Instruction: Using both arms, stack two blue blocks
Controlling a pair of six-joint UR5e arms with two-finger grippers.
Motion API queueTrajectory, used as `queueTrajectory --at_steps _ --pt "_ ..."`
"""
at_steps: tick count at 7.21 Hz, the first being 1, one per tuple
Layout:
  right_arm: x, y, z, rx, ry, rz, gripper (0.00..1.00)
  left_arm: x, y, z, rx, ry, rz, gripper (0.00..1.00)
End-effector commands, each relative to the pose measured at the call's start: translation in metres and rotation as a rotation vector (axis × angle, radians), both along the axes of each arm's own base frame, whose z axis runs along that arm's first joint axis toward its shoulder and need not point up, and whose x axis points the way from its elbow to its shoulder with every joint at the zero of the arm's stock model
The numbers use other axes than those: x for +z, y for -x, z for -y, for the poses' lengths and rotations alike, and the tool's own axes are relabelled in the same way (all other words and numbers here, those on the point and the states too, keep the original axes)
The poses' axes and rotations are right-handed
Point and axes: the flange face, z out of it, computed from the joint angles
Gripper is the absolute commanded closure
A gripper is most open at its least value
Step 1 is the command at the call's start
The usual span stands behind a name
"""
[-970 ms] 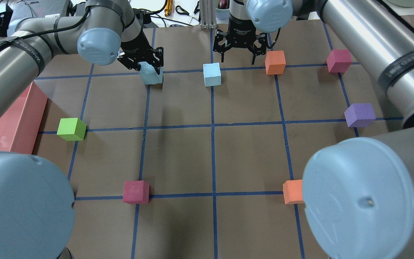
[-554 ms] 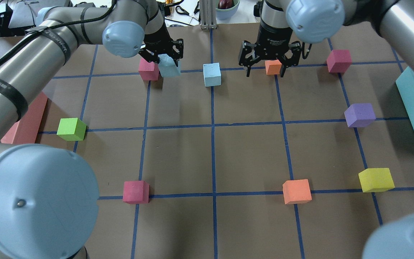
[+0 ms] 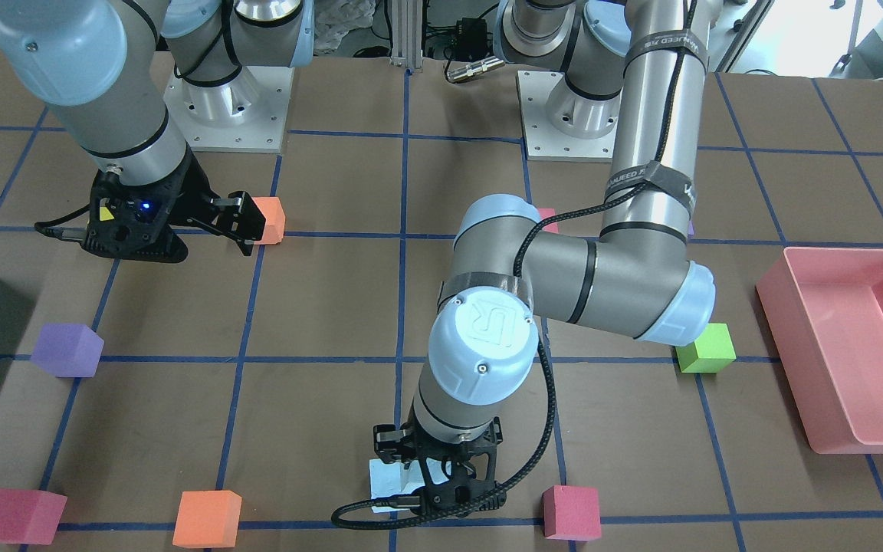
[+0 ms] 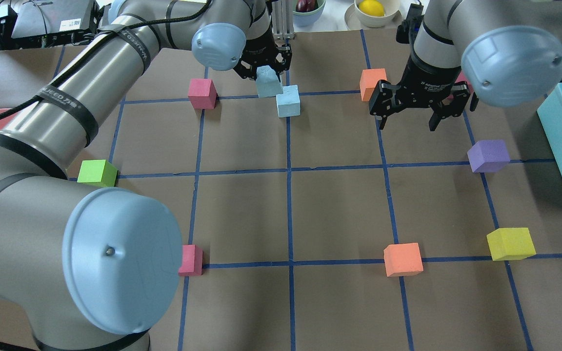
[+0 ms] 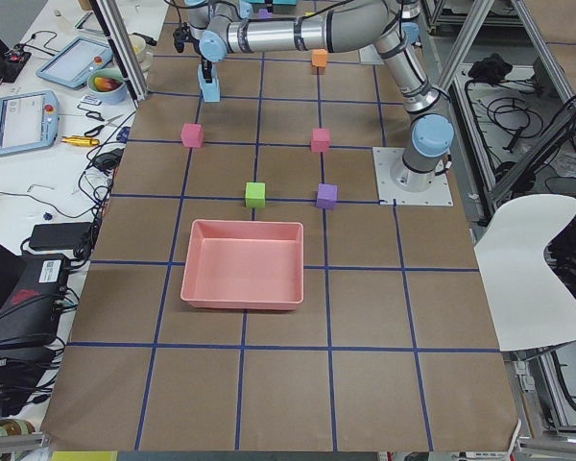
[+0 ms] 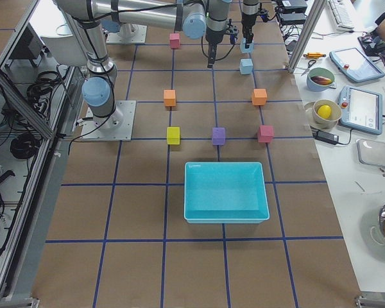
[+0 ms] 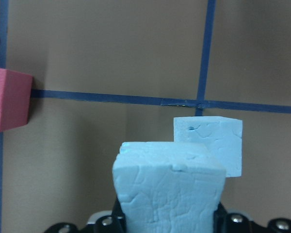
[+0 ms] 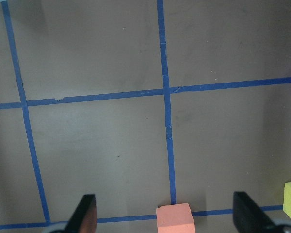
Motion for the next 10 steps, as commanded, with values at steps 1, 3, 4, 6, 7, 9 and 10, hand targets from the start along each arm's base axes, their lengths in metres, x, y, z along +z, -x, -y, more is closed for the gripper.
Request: queueTrajectory --at_steps 1,3,4,6,7,9,10 --pt "0.022 0.004 -0.006 -0.006 0.035 0.006 0.0 -0.022 0.032 0.005 0.021 -0.008 -0.003 1.0" --pt "0.032 0.002 -0.008 -0.024 0.057 0.011 0.0 -0.03 0.036 0.011 0.022 -0.009 -0.001 1.0" --pt "0.039 0.004 -0.014 -0.01 0.067 0.004 0.0 -0.031 0.037 0.011 0.02 -0.01 0.0 1.0" --pt "0.037 0.004 -0.017 -0.01 0.053 0.008 0.0 -0.029 0.034 0.011 0.014 0.001 0.025 1.0" --pt "0.033 0.004 -0.019 -0.009 0.03 0.008 0.0 -0.03 0.033 0.012 0.012 0.003 0.037 1.0" --pt "0.028 0.004 -0.023 -0.011 -0.002 0.007 0.0 -0.035 0.034 0.013 0.022 -0.001 0.036 1.0" --pt "0.032 0.004 -0.028 -0.011 -0.01 0.006 0.0 -0.036 0.034 0.013 0.023 -0.001 0.03 1.0"
